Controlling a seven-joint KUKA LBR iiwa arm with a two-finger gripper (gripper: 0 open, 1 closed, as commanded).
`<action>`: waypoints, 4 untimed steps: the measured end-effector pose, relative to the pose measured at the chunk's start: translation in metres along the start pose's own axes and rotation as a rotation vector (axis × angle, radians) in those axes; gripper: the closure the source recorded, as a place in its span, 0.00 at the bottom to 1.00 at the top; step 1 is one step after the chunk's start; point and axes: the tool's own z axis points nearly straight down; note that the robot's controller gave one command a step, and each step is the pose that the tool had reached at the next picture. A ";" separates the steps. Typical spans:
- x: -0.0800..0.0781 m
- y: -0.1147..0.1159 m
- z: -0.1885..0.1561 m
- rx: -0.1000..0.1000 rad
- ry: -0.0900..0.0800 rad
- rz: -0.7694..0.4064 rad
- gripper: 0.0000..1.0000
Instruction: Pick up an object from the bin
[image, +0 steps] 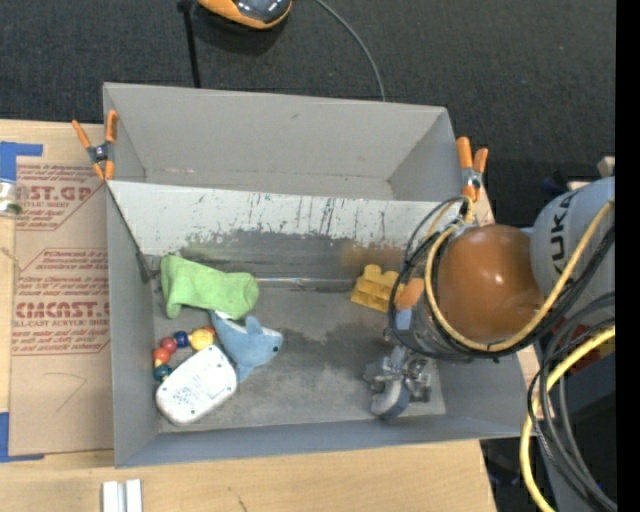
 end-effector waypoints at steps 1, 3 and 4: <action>0.000 0.000 0.000 0.000 0.000 0.000 1.00; 0.000 0.004 -0.024 -0.013 0.003 0.000 1.00; 0.000 0.003 -0.048 -0.010 0.003 0.000 1.00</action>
Offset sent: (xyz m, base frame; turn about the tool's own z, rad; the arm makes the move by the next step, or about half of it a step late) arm 0.0000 -0.0001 0.0601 0.0000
